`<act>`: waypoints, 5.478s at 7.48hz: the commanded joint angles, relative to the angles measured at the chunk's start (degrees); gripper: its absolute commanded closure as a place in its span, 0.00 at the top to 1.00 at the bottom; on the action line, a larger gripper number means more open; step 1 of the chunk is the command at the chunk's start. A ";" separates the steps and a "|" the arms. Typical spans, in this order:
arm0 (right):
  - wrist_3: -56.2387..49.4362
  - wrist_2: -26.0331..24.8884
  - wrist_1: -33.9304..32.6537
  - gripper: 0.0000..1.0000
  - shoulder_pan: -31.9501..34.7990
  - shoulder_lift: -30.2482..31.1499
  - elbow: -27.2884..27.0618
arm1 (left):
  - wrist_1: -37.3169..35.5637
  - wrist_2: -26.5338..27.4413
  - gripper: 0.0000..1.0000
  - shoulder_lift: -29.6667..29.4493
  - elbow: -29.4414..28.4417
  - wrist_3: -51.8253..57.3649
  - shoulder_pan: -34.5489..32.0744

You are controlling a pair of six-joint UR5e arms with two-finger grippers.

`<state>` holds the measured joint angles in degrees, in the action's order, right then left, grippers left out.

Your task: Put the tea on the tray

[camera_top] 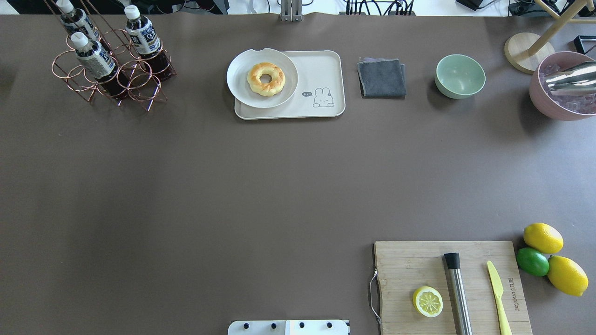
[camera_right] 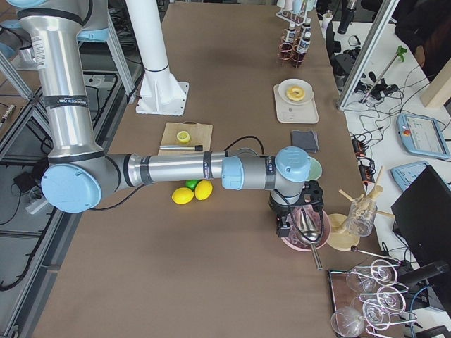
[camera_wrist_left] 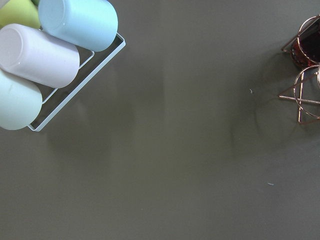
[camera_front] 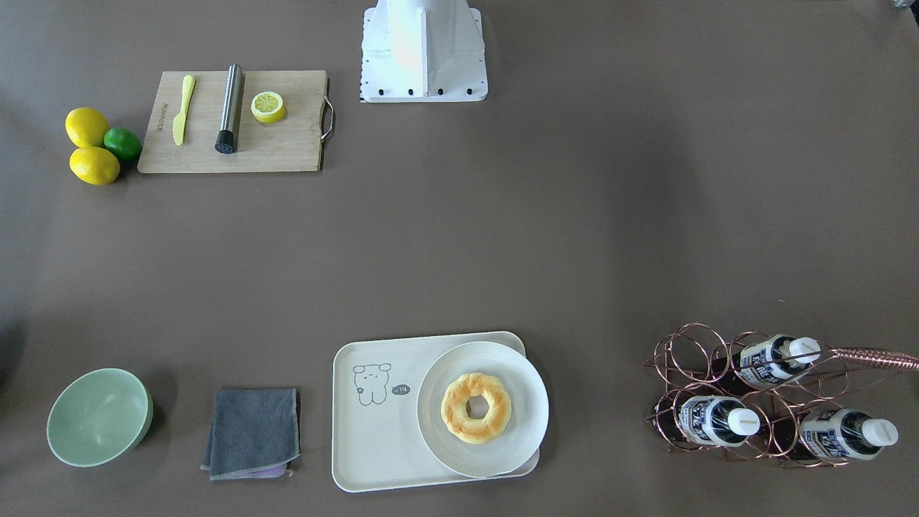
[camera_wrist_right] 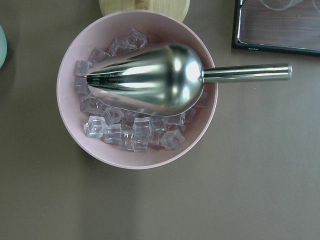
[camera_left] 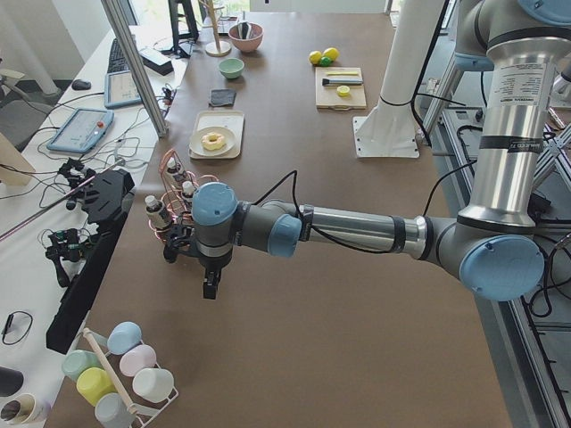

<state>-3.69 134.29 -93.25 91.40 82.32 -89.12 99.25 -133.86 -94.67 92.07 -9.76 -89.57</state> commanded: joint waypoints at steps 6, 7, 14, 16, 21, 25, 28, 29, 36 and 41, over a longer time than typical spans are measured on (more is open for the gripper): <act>0.00 -0.17 0.00 1.00 0.00 0.56 0.09 | 13.64 0.53 0.99 -2.27 10.59 -11.13 12.30; 0.00 -0.09 0.00 1.00 0.00 0.74 0.09 | 14.56 2.79 0.99 -2.62 10.59 -14.82 12.66; -0.09 -0.09 0.09 1.00 0.62 2.06 0.70 | 17.29 14.55 0.99 -7.10 10.15 -22.58 22.65; -0.09 -0.09 0.09 1.00 0.62 2.06 0.88 | 18.33 18.37 0.99 -9.73 8.14 -22.06 26.37; -0.09 -0.17 0.09 1.00 0.53 1.53 0.88 | 19.31 18.11 0.98 -14.84 0.83 -19.26 23.75; -0.09 -0.09 0.18 1.00 0.53 1.27 0.61 | 19.05 17.50 0.95 -17.21 -2.86 -22.84 21.46; -0.09 -0.17 0.18 1.00 0.45 1.09 0.70 | 19.22 17.50 0.88 -18.18 -4.00 -23.55 21.63; -0.09 -0.17 0.18 1.00 0.53 1.09 0.70 | 19.22 17.58 0.88 -18.26 -4.27 -24.42 21.98; -0.09 -0.17 0.09 1.00 0.53 1.27 0.79 | 19.66 17.50 0.63 -19.50 -5.67 -24.35 23.30; -0.18 -0.17 0.18 1.00 0.53 1.27 0.70 | 20.45 17.67 0.56 -19.23 -6.55 -24.34 23.30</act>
<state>-3.78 134.07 -93.09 91.93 83.61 -88.33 119.60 -116.25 -113.93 85.82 -34.07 -66.27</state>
